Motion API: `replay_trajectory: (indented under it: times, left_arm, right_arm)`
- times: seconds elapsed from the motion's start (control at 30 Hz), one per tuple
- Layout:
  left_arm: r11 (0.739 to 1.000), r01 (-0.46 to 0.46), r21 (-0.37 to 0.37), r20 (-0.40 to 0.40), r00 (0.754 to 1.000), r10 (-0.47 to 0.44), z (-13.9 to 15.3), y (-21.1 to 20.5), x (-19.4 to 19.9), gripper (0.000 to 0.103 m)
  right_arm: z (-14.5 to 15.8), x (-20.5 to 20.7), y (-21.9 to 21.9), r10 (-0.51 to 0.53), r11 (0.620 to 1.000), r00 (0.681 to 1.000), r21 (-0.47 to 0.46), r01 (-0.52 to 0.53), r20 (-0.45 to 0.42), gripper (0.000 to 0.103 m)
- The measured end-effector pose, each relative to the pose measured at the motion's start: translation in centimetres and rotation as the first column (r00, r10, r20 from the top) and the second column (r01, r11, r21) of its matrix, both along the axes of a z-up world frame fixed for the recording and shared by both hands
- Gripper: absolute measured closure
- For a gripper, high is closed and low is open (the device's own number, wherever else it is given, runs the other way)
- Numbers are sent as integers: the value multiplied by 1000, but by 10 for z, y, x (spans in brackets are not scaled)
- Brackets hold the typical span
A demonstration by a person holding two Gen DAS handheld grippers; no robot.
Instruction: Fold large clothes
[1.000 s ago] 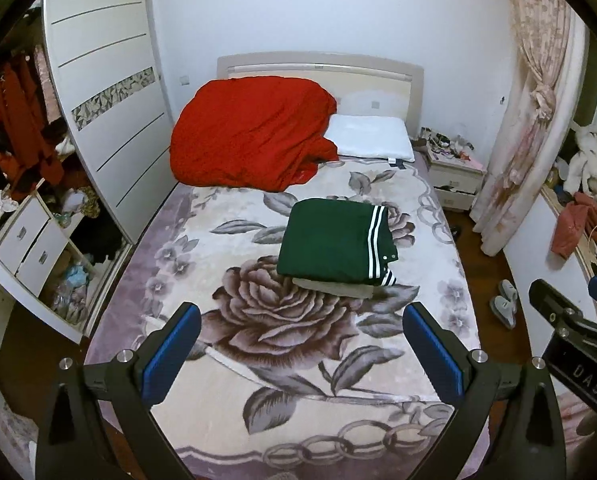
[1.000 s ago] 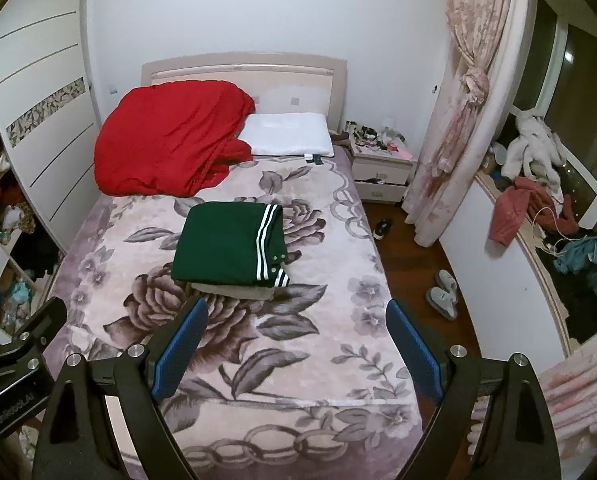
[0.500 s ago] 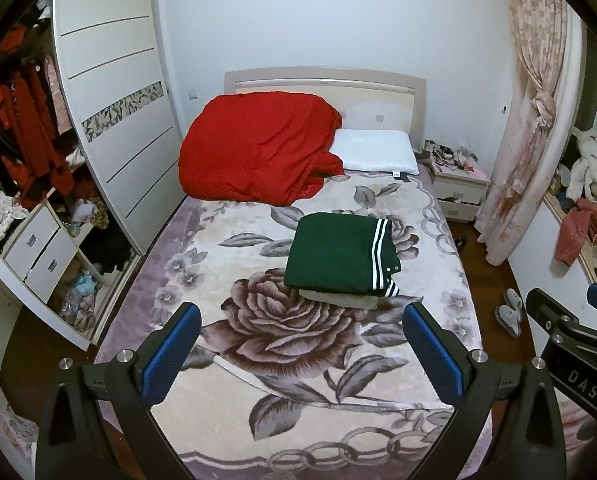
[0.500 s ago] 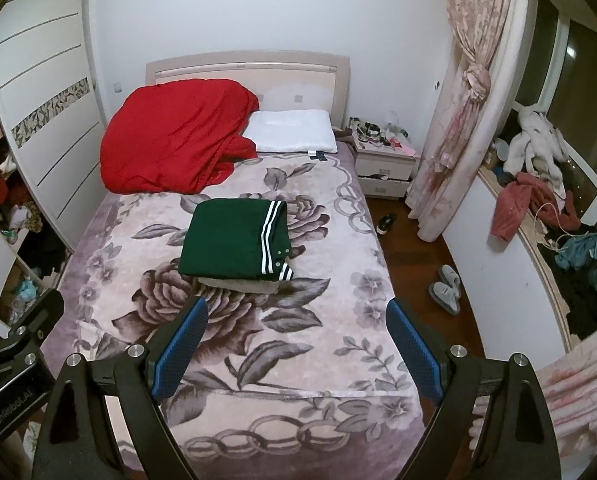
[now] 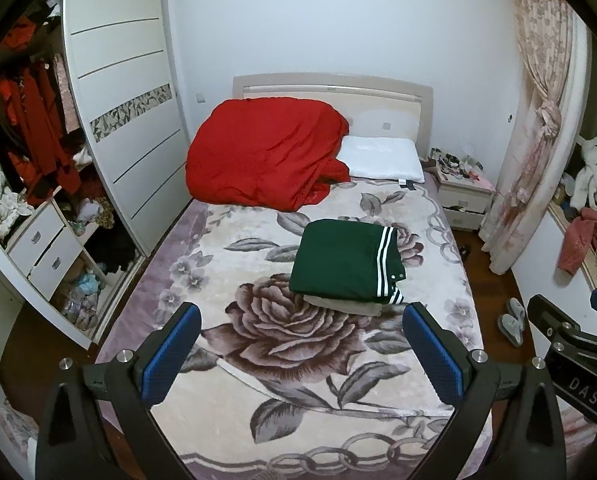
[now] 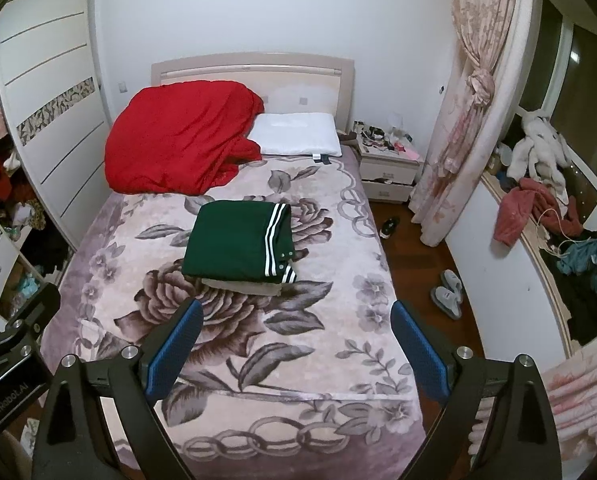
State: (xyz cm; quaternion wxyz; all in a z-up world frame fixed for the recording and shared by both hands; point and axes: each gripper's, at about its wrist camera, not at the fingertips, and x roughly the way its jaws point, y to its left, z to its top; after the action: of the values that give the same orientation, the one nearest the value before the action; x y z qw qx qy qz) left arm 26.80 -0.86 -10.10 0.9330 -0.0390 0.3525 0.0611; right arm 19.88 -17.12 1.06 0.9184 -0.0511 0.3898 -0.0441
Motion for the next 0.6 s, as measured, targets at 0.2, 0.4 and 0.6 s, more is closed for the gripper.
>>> replay_trajectory:
  times: [0.2, 0.4, 0.6]
  left_arm:
    - [1000, -5, 9, 0, 1000, 5, 1, 0, 0, 0]
    - [1000, -9, 13, 0, 1000, 9, 3, 0, -1, 0]
    - [1000, -8, 20, 7, 1000, 8, 4, 0, -2, 0]
  right_arm:
    - [3, 5, 2, 12, 1000, 1000, 1, -12, -2, 7]
    - [2, 2, 2, 15, 1000, 1000, 5, -15, -1, 7]
    - [2, 5, 2, 19, 1000, 1000, 7, -19, 0, 7]
